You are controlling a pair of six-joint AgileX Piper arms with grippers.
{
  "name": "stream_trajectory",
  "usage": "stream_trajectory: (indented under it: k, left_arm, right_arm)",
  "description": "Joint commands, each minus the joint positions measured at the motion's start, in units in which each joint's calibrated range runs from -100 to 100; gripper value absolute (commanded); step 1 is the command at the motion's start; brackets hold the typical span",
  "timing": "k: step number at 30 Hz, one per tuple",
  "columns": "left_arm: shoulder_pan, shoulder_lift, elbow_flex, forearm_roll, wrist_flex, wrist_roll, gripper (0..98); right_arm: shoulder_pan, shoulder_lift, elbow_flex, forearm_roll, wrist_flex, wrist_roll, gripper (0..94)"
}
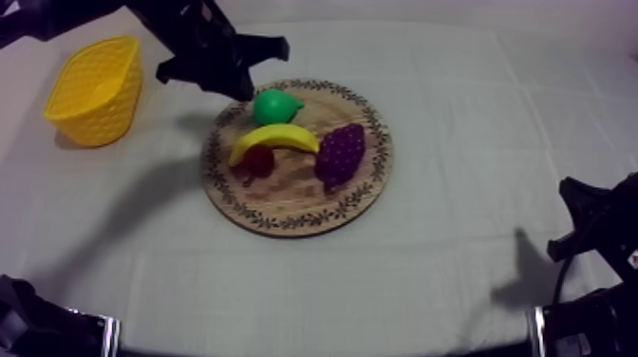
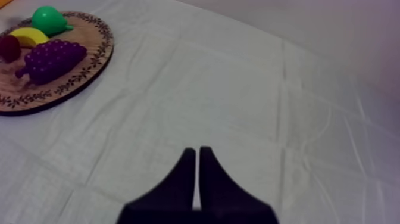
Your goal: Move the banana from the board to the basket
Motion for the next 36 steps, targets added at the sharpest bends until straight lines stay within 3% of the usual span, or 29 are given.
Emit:
stream_trajectory:
  k: [1,6,13,19,24,27,31,36]
  left_arm:
    - [-0.16,0.54,-0.98,0.03,-0.04,0.57,0.1]
    - [-0.45,1.70,-1.81,-0.13,-1.21,-3.59,0.0]
    - [0.12,2.53,-2.20,0.76,0.05,-25.13,0.1]
    - [0.59,2.87,-2.24,-2.66,7.82,-33.07,1.8]
    - [0.67,2.62,-3.32,-2.93,9.95,-40.49,2.8]
    - [1.21,2.37,-3.37,-3.37,8.71,-43.19,3.0]
    - [1.60,2.23,-2.57,-3.99,7.30,-44.18,3.6]
    - [1.27,2.41,-1.77,-4.20,6.37,-43.86,15.7]
  right_arm:
    - [0.02,-0.01,0.04,0.00,-0.01,-0.01,0.4]
    - [0.02,-0.01,0.04,0.00,-0.01,-0.01,0.4]
    - [0.02,-0.01,0.04,0.00,-0.01,-0.01,0.4]
    - [0.02,-0.01,0.04,0.00,-0.01,-0.01,0.4]
    - [0.02,-0.01,0.04,0.00,-0.01,-0.01,0.4]
    - [0.02,-0.01,0.04,0.00,-0.01,-0.01,0.4]
    - [0.02,-0.01,0.04,0.00,-0.01,-0.01,0.4]
    - [0.02,-0.01,0.04,0.00,-0.01,-0.01,0.4]
